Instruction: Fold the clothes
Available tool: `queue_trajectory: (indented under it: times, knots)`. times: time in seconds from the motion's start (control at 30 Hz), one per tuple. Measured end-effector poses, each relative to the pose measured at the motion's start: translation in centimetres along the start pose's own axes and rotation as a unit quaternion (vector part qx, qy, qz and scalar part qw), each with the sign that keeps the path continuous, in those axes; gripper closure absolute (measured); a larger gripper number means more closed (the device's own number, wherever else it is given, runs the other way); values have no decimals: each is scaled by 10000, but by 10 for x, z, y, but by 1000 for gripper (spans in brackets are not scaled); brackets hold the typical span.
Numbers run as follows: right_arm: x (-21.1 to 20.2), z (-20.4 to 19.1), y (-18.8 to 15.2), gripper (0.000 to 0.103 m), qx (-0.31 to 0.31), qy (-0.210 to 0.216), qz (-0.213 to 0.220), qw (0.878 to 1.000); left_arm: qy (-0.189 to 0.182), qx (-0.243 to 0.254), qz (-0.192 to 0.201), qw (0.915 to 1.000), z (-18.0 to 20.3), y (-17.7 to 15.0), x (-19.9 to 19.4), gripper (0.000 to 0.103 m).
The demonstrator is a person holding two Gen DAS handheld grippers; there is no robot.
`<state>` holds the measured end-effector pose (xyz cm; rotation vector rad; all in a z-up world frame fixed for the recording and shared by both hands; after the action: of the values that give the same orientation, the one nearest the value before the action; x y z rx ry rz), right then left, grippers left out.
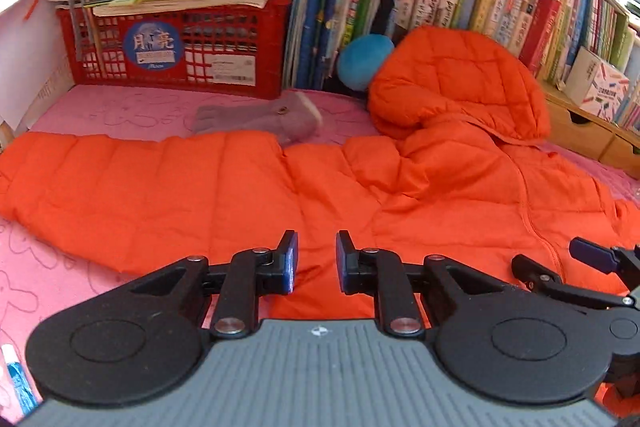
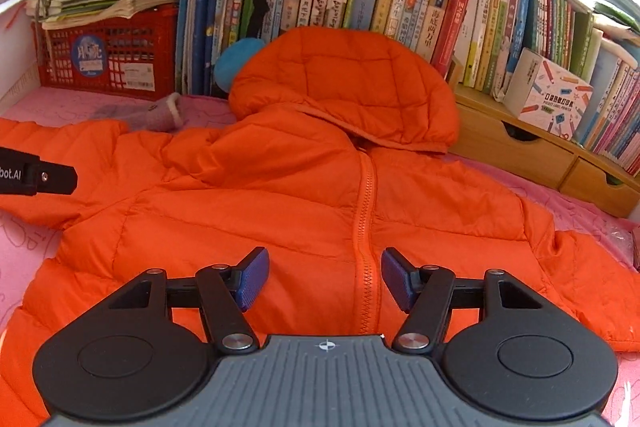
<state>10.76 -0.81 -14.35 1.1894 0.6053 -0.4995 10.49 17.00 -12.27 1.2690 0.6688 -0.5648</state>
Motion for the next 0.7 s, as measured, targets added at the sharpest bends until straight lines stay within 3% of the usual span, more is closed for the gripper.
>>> queue_trajectory:
  times: [0.07,0.17,0.23,0.3,0.37,0.47,0.53,0.57,0.7]
  knots:
    - [8,17,-13,41,-54,-199,-168,9996,258,344,-143,9990,13,-15,11,82]
    - [13,49,-40,33,-391,-678,-363,9963,696,818,-192,9940,14,-33,24,79]
    - [12,76,-61,33,-630,-1047,-437,9915,903,1144,10,9893,12,-42,23,68]
    - [8,109,-79,32,-458,-1283,-605,9888,1087,1313,39,9854,9,-40,23,55]
    - [3,145,-97,30,-143,-1545,-806,9846,1206,1205,-38,9854,3,-34,23,51]
    - [-5,178,-107,29,97,-1834,-1143,9763,1427,989,-202,9846,-3,-28,21,52]
    - [-13,191,-109,44,184,-2012,-1307,9706,1515,728,-272,9854,-3,-24,12,59]
    - [-18,195,-110,44,244,-2051,-1349,9691,1429,597,-259,9876,0,-23,6,60]
    - [-49,173,-98,44,489,-1096,-828,9893,770,644,-54,9949,24,-26,-22,60]
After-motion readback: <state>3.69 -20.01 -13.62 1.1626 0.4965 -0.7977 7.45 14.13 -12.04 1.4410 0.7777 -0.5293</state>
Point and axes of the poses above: each gripper's, at about its wrist camera, not at the fingertips, and x roughly the way its jaws point, z to its right, y to its top, the point moved 3 cm from there along x, roughly the way its jaws point, and after that the axes turned 5 degrees about -x, right-handed, at the moved point
